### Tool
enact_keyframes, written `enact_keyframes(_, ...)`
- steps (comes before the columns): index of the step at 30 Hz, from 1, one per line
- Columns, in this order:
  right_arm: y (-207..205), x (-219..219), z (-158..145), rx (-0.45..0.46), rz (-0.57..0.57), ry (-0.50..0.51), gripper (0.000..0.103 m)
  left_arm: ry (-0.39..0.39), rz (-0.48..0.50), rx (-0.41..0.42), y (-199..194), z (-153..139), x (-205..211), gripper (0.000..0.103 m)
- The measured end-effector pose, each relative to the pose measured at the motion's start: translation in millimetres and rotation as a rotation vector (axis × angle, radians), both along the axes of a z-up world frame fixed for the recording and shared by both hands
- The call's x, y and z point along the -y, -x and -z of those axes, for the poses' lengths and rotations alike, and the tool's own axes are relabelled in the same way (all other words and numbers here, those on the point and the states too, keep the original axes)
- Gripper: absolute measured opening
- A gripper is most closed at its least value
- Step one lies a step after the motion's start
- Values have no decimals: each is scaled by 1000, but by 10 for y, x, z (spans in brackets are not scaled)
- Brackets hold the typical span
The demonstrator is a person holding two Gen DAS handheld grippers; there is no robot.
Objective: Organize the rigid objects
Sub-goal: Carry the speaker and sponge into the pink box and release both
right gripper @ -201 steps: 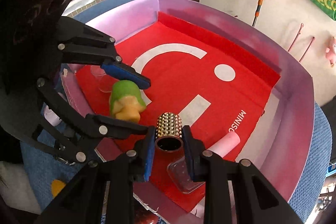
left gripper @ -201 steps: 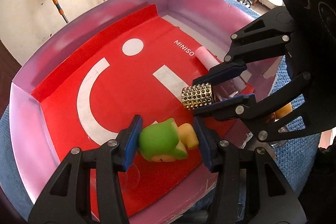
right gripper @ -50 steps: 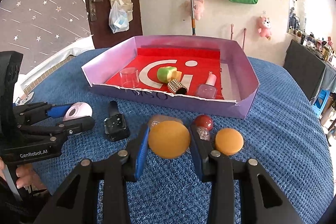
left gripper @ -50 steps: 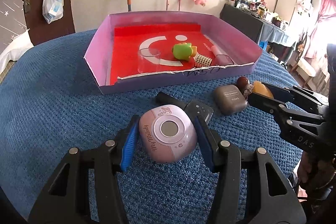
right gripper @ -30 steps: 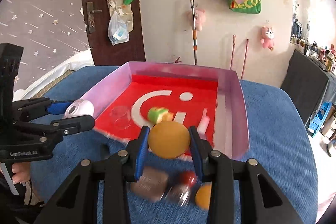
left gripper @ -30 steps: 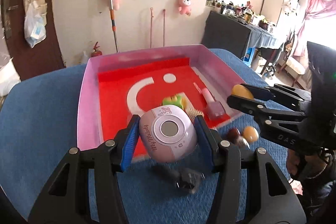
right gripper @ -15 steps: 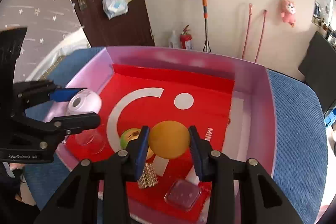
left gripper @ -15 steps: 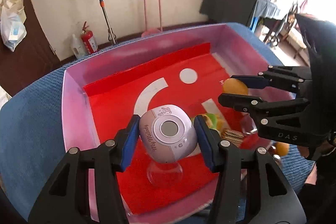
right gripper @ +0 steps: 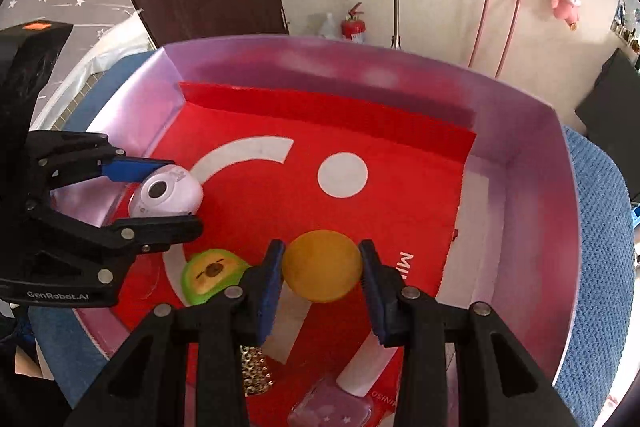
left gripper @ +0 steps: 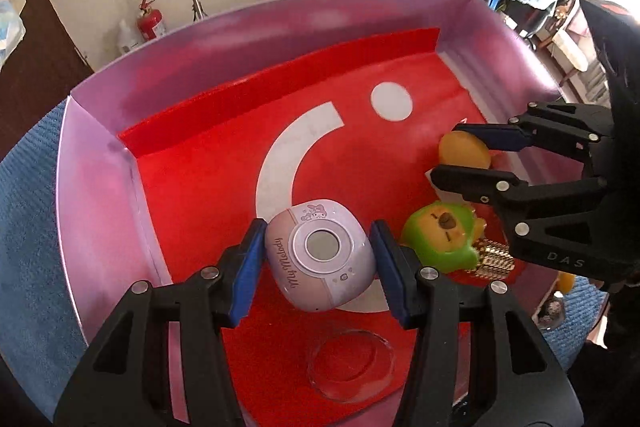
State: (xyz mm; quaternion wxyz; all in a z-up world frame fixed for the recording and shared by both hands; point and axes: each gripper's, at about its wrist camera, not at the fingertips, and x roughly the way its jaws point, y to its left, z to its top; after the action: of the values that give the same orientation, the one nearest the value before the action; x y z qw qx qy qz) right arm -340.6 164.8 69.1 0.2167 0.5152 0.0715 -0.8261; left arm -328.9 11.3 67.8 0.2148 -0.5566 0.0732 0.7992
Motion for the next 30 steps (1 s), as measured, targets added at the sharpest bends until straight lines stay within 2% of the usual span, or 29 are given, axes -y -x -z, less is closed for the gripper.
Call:
enact_keyframes(27,-35,19,26,1,-12,-26,41,10,-11,2,19,-18,-85,52)
enact_keyframes(30,-33,24,29,3,-12,-22,41,4,-15,-12,17,-55,-82,60)
